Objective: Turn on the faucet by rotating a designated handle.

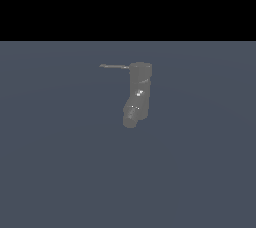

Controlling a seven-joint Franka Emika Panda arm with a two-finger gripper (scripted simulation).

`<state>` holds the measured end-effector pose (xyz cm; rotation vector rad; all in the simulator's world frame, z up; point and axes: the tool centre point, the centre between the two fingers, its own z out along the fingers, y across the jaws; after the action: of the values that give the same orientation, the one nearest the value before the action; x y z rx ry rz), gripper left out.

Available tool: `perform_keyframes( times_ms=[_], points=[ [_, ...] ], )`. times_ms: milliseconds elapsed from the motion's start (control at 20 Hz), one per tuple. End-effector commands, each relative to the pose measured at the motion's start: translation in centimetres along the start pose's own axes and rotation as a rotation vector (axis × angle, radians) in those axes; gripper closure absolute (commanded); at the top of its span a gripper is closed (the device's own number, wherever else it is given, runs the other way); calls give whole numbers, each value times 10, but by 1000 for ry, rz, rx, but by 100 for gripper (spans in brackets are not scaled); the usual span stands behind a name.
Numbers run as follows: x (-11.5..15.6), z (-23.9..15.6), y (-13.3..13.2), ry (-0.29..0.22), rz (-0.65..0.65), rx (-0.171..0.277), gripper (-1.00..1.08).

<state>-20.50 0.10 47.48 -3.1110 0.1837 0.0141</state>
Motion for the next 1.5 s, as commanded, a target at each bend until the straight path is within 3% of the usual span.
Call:
perform_keyframes(
  times_ms=[0,750,1450],
  points=[
    [11,2,-2,-2,45,7,108],
    [93,28,-22,-20,409,48,108],
    [169,73,-43,-39,765,56,108]
  ],
)
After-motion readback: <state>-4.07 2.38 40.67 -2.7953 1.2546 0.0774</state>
